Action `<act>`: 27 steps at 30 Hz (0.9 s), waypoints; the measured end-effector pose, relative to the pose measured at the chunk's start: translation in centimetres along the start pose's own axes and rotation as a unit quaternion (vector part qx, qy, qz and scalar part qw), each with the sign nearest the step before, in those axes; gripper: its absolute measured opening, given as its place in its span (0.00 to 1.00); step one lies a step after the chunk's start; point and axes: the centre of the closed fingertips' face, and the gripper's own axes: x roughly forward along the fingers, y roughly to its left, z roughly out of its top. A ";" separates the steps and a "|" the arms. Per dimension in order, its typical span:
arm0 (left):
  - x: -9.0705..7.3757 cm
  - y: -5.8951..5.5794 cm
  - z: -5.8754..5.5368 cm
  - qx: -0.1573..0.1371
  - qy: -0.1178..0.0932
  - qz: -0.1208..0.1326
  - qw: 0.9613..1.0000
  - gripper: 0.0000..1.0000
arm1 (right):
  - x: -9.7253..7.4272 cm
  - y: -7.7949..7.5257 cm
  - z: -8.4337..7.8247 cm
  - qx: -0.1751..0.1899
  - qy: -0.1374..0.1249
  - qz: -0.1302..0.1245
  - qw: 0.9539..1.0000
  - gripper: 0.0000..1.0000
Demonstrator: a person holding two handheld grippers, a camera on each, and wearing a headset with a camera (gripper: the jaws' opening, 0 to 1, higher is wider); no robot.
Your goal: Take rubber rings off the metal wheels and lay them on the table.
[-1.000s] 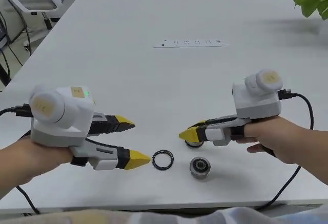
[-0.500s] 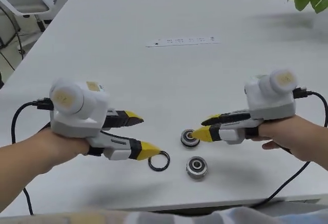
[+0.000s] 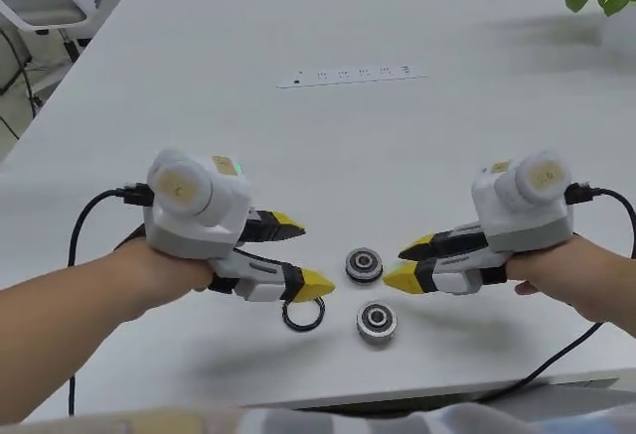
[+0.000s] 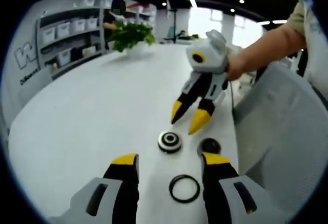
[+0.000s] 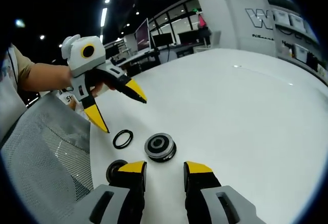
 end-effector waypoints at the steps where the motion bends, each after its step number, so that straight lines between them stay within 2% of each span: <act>1: 0.2 -0.1 0.1 0.000 0.000 -0.001 1.000 0.49 | 0.1 0.0 0.0 -0.002 -0.001 0.000 1.000 0.26; 6: 1.3 -0.3 0.3 -0.002 0.003 -0.006 1.000 0.46 | 0.6 -0.2 0.0 -0.014 -0.002 0.001 1.000 0.25; 11: 2.3 0.1 0.4 -0.010 0.003 -0.006 1.000 0.41 | 1.0 -0.3 0.0 -0.025 0.002 0.003 1.000 0.23; 18: 3.4 -0.1 0.5 -0.021 0.004 -0.007 1.000 0.34 | 1.5 -0.2 0.1 -0.040 0.006 0.004 0.999 0.20; 27: 4.9 -0.4 0.6 -0.030 0.008 -0.010 0.999 0.26 | 1.7 -0.4 0.2 -0.054 0.002 -0.001 0.999 0.18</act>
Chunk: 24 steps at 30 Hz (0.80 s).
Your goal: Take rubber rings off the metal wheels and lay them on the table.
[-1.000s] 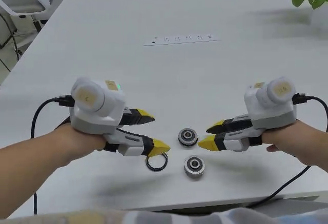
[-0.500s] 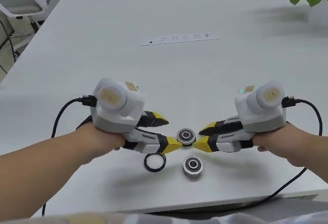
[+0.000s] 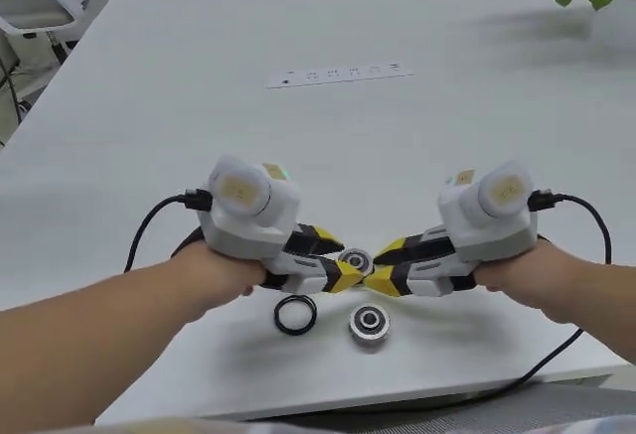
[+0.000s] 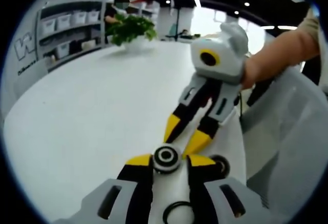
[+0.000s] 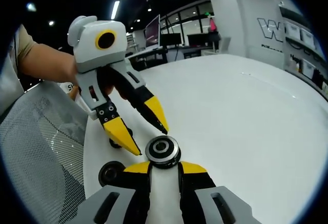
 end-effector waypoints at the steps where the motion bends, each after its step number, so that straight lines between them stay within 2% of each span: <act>1: 0.1 0.0 0.0 0.000 0.001 0.001 1.000 0.25 | 0.0 0.0 0.0 0.000 -0.001 0.000 1.000 0.18; 4: 0.3 -0.1 -0.4 0.004 0.010 0.002 1.000 0.22 | 0.0 0.0 0.0 0.000 -0.003 0.000 1.000 0.17; 11: 0.4 0.4 0.0 0.022 0.005 0.027 0.999 0.14 | 0.0 0.0 0.0 0.003 -0.009 -0.001 1.000 0.17; 15: 0.4 0.3 0.0 0.024 0.001 0.029 0.999 0.14 | 0.1 0.2 0.0 0.005 -0.006 0.001 1.000 0.16; 18: 0.4 0.3 0.0 0.023 -0.004 0.033 0.999 0.14 | 0.2 0.2 0.0 0.006 -0.002 -0.012 1.000 0.16; 24: 0.4 0.4 -0.1 0.018 -0.010 0.035 0.999 0.14 | 0.3 0.2 -0.1 0.015 -0.003 -0.015 1.000 0.15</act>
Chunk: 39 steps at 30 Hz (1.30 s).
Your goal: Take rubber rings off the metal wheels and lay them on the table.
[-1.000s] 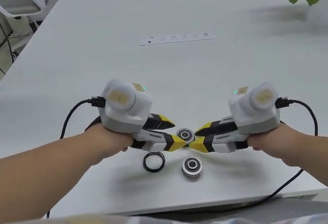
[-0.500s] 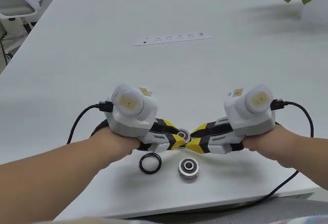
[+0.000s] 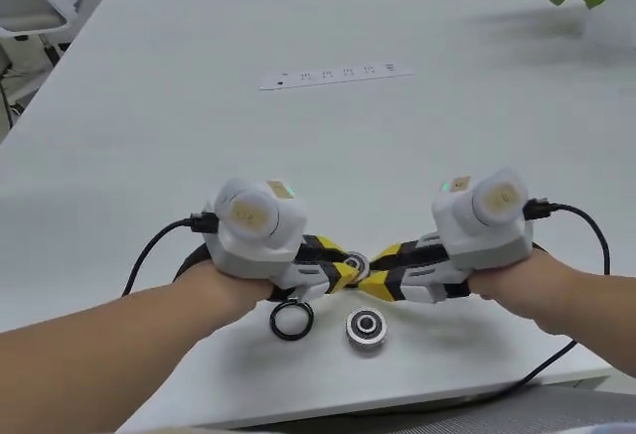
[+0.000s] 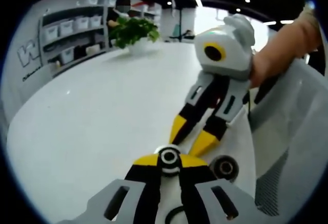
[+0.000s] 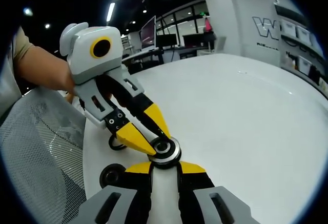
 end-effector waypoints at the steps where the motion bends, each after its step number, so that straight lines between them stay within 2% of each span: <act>1: 0.0 0.0 0.0 -0.001 0.000 0.001 1.000 0.14 | 0.0 0.0 0.0 0.000 0.001 0.000 1.000 0.15; 14: 0.1 0.3 -0.1 -0.024 -0.008 -0.004 1.000 0.14 | -0.2 0.0 0.0 0.006 -0.011 0.013 1.000 0.14; 19: 0.1 0.3 0.0 -0.047 -0.014 -0.018 0.999 0.14 | -0.3 0.1 -0.1 0.023 -0.019 0.024 0.999 0.11; 24: 0.2 0.1 0.0 -0.047 -0.015 -0.015 0.999 0.14 | -0.4 0.2 -0.1 0.035 -0.024 0.027 0.999 0.09; 34: 0.2 0.2 -0.1 -0.049 -0.018 -0.011 0.999 0.14 | -0.3 0.2 -0.1 0.028 -0.020 0.024 0.999 0.07; 35: 0.2 0.1 -0.1 -0.047 -0.019 -0.012 0.999 0.14 | -0.5 -0.4 -0.6 0.021 -0.003 0.009 1.000 0.00; 36: 0.2 0.1 -0.1 -0.045 -0.019 -0.011 0.999 0.14 | -0.3 -0.1 -0.4 0.029 -0.012 0.021 0.999 0.00; 37: 0.2 0.1 -0.1 -0.044 -0.019 -0.010 0.999 0.14 | -0.4 -0.1 -0.4 0.033 -0.013 0.020 0.999 0.00; 39: 0.2 0.0 -0.1 -0.038 -0.018 -0.008 0.999 0.14 | -0.3 -0.1 -0.4 0.018 -0.008 0.016 1.000 0.00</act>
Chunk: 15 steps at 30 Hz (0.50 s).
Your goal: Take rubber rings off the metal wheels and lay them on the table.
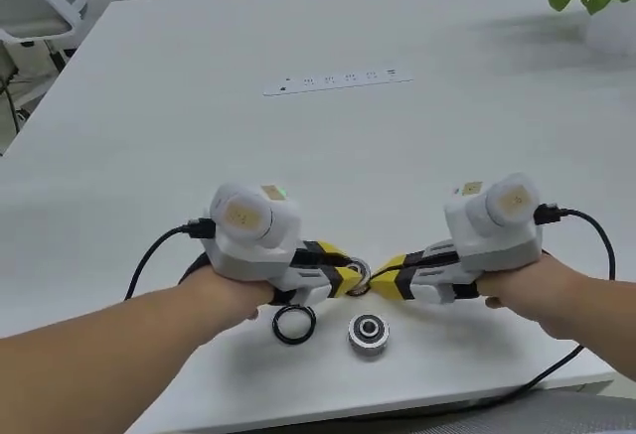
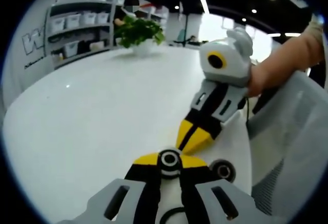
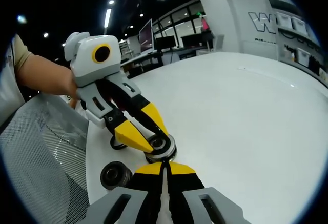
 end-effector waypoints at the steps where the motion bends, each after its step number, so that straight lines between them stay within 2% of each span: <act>1: 0.0 0.0 0.0 0.003 0.000 0.001 1.000 0.14 | 0.0 0.1 0.0 0.000 0.001 0.000 1.000 0.00; 9: 0.0 0.0 0.1 0.020 0.003 0.007 1.000 0.14 | 0.0 -0.6 0.0 0.047 -0.005 -0.015 0.999 0.00; 15: 0.0 -0.2 0.1 0.035 0.011 0.009 0.999 0.14 | -0.1 -0.8 0.1 0.055 -0.008 -0.021 0.998 0.00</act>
